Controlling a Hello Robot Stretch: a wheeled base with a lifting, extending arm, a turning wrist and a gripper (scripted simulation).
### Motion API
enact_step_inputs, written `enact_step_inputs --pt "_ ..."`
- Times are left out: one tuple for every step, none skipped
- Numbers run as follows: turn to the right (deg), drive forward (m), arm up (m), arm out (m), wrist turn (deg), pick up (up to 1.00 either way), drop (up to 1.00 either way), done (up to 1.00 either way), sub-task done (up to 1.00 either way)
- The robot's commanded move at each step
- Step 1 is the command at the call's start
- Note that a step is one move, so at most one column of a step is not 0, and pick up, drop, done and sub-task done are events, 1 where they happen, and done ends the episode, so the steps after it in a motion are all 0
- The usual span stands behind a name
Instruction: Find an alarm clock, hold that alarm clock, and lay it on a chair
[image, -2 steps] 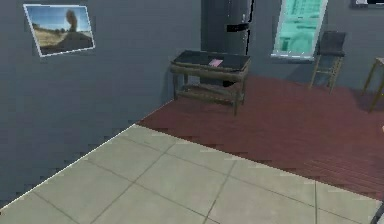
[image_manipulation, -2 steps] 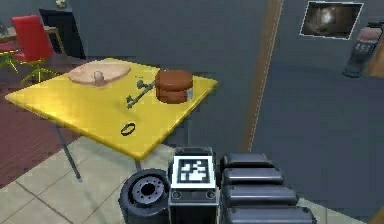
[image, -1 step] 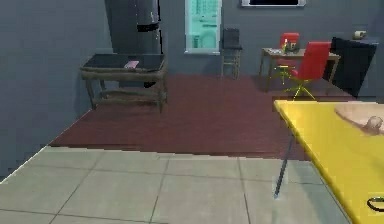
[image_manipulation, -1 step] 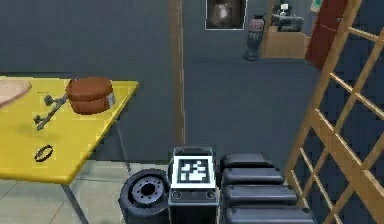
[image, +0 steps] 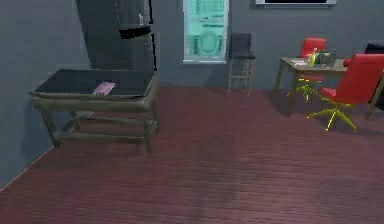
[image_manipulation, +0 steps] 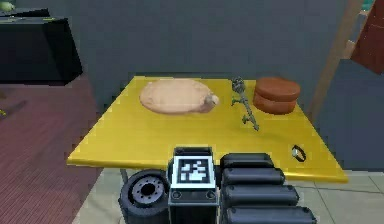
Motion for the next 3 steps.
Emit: enact_step_inputs --pt "3.0 0.0 0.0 0.0 0.0 0.0 0.0 0.0 0.0" --pt "0.0 0.75 0.0 0.0 0.0 0.0 0.0 0.0 0.0" --pt "33.0 0.0 0.0 0.0 0.0 0.0 0.0 0.0 0.0"
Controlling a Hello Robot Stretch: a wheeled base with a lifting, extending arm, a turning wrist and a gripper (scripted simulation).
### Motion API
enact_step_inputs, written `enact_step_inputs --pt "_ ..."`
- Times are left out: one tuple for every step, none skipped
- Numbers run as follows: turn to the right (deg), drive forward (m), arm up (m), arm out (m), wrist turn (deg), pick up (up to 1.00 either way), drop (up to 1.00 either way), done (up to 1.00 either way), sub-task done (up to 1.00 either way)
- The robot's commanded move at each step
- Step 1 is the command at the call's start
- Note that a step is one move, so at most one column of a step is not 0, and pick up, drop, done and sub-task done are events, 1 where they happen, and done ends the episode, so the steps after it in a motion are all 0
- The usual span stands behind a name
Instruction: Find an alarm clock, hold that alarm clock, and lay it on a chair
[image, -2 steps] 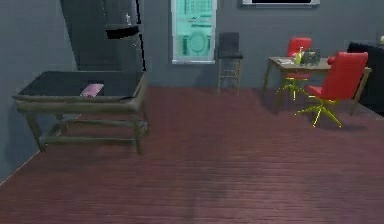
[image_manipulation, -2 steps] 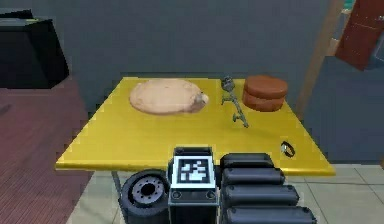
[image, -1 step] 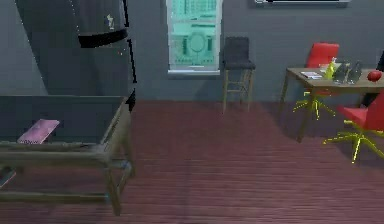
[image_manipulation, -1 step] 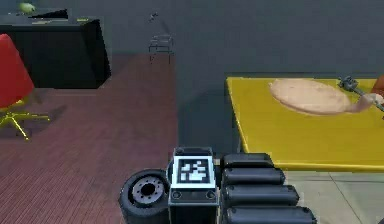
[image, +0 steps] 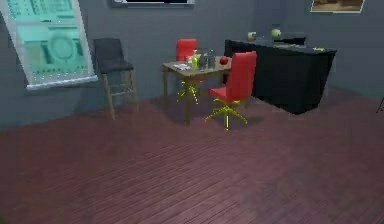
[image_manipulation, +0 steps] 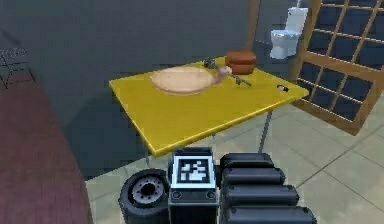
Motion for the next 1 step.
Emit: enact_step_inputs --pt "0.0 1.0 0.0 0.0 0.0 0.0 0.0 0.0 0.0"
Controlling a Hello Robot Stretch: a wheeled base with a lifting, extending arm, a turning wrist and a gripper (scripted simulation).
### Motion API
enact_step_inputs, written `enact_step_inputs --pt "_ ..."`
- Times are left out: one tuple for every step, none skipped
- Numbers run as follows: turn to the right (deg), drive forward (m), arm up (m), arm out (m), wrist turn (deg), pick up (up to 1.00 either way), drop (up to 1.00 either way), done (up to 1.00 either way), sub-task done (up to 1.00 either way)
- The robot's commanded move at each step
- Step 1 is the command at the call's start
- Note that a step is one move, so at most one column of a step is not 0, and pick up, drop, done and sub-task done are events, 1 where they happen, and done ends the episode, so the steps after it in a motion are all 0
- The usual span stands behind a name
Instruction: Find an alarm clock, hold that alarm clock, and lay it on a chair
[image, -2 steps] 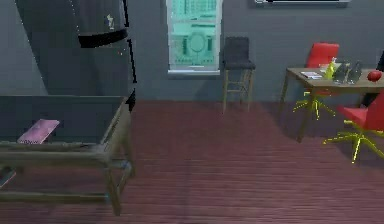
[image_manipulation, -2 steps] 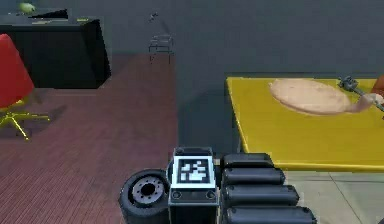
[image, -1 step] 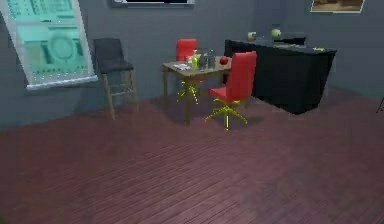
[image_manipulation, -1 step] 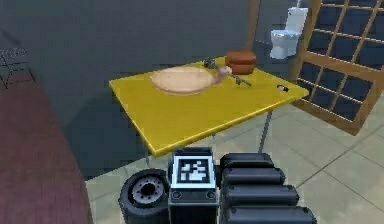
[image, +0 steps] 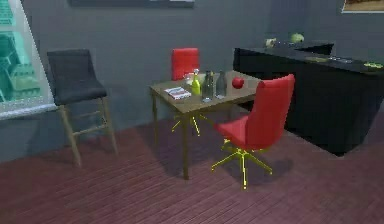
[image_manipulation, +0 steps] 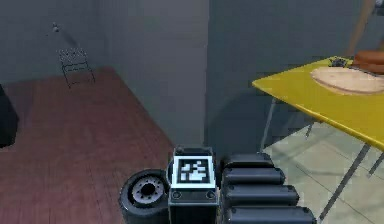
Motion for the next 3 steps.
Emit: enact_step_inputs --pt "0.0 0.95 0.0 0.0 0.0 0.0 0.0 0.0 0.0" --pt "-45.0 0.0 0.0 0.0 0.0 0.0 0.0 0.0 0.0" --pt "-36.0 0.0 0.0 0.0 0.0 0.0 0.0 0.0 0.0"
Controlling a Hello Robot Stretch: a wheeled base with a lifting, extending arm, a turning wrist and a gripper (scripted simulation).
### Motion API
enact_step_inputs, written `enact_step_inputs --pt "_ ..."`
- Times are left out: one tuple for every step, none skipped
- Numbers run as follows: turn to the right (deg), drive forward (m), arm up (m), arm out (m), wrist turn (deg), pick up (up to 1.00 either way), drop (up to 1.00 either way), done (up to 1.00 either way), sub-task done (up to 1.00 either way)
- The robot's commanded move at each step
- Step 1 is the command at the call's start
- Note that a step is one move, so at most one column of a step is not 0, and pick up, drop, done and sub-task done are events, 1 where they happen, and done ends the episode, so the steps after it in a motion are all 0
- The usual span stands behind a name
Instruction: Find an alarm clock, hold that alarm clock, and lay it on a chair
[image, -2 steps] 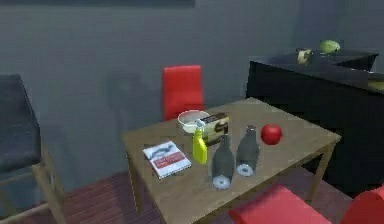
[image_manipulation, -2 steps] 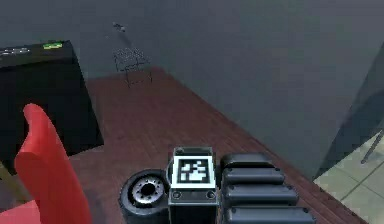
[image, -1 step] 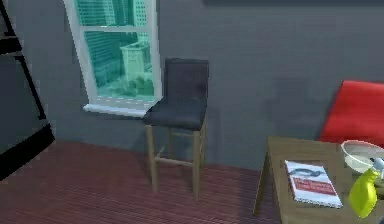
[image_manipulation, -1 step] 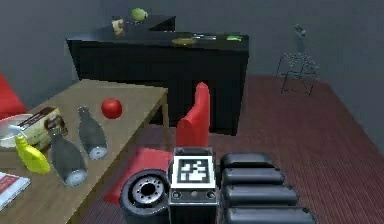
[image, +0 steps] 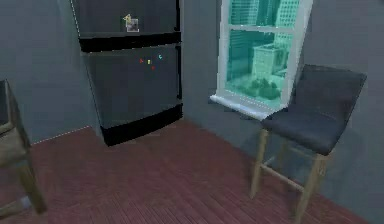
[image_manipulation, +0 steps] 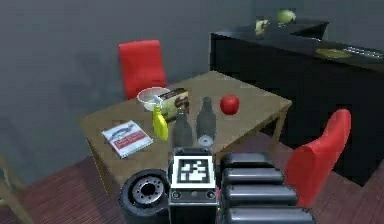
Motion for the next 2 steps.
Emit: enact_step_inputs --pt "45.0 0.0 0.0 0.0 0.0 0.0 0.0 0.0 0.0" --pt "21.0 0.0 0.0 0.0 0.0 0.0 0.0 0.0 0.0"
